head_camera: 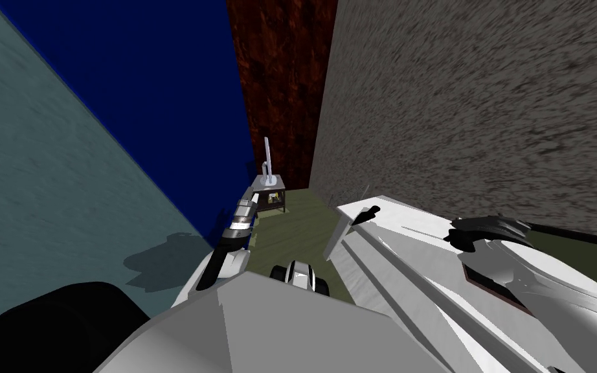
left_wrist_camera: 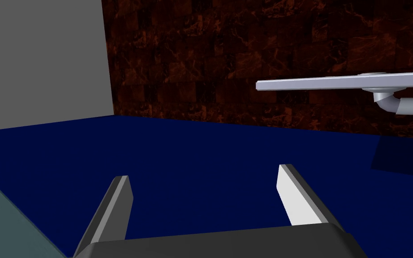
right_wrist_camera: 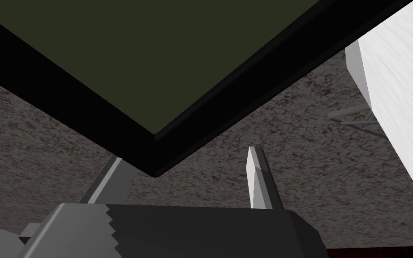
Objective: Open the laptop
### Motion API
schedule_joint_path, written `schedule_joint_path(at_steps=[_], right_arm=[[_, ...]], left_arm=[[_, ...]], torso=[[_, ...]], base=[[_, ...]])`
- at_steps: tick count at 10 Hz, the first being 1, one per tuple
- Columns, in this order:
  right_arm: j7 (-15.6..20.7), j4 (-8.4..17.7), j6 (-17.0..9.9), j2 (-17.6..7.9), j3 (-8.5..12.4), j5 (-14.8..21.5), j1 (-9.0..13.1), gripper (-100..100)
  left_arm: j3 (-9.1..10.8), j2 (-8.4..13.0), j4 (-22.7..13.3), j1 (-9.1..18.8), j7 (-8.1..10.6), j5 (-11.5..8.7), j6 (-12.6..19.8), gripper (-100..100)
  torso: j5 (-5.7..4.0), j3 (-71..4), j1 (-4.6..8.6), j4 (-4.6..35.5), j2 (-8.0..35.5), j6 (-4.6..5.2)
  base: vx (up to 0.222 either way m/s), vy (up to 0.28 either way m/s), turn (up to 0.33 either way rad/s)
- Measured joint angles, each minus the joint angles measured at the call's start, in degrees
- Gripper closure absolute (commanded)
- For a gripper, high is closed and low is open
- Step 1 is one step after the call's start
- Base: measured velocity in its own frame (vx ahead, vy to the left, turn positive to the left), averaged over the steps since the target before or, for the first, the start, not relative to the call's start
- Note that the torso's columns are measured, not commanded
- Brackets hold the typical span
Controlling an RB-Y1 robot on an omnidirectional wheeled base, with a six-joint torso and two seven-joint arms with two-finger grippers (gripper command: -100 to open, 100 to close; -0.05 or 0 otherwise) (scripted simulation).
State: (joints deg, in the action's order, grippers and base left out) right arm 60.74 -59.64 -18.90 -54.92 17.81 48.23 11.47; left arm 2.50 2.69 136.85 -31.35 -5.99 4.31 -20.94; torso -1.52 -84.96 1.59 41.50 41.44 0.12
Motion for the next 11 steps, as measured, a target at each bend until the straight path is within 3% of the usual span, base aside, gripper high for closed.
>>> schedule_joint_path(at_steps=[1, 2, 5, 7, 10, 11], right_arm=[[0.88, -2.79, -1.25, 1.03, 1.0, 0.33, -0.04, 100], [1.12, -3.88, -1.54, 2.3, 2.05, 2.26, 0.99, 100], [-0.61, -1.46, 0.32, 5.79, 3.2, 10.18, 3.96, 100], [0.83, -4.06, -1.21, 6.68, 2.4, 7.98, 2.44, 100], [1.51, -8.51, -2.64, 10.89, 4.92, 14.24, 3.89, 100], [2.18, -10.09, -2.89, 11.92, 5.1, 13.91, 3.01, 100]], left_arm=[[0.01, 0.01, 0.0, 0.01, 0.0, 0.0, 0.0, 0], [0.01, 0.01, -0.01, 0.01, 0.0, 0.0, 0.0, 0], [0.0, 0.0, 0.0, 0.0, 0.0, 0.0, 0.0, 0], [0.0, 0.0, 0.0, 0.0, 0.0, 0.0, 0.0, 0], [0.0, 0.01, -0.01, 0.01, 0.0, 0.0, 0.0, 0], [0.0, 0.0, 0.0, 0.0, 0.0, 0.0, 0.0, 0]], torso=[[0.3, 0.12, 0.05, 0.24, 0.32, -0.1], [0.25, 0.16, 0.09, 0.23, 0.31, -0.07], [-0.02, -0.04, -0.04, -0.1, -0.07, 0.16], [0.06, 0.07, 0.04, 0.02, 0.12, 0.11], [0.25, 0.19, -0.09, 0.16, 0.34, 0.34], [0.13, 0.14, -0.16, 0.03, 0.22, 0.41]], base=[[-0.083, -0.103, -0.001], [-0.033, -0.077, 0.025], [0.003, -0.002, 0.0], [-0.034, -0.025, -0.012], [-0.044, -0.063, 0.017], [0.008, 0.007, -0.039]])
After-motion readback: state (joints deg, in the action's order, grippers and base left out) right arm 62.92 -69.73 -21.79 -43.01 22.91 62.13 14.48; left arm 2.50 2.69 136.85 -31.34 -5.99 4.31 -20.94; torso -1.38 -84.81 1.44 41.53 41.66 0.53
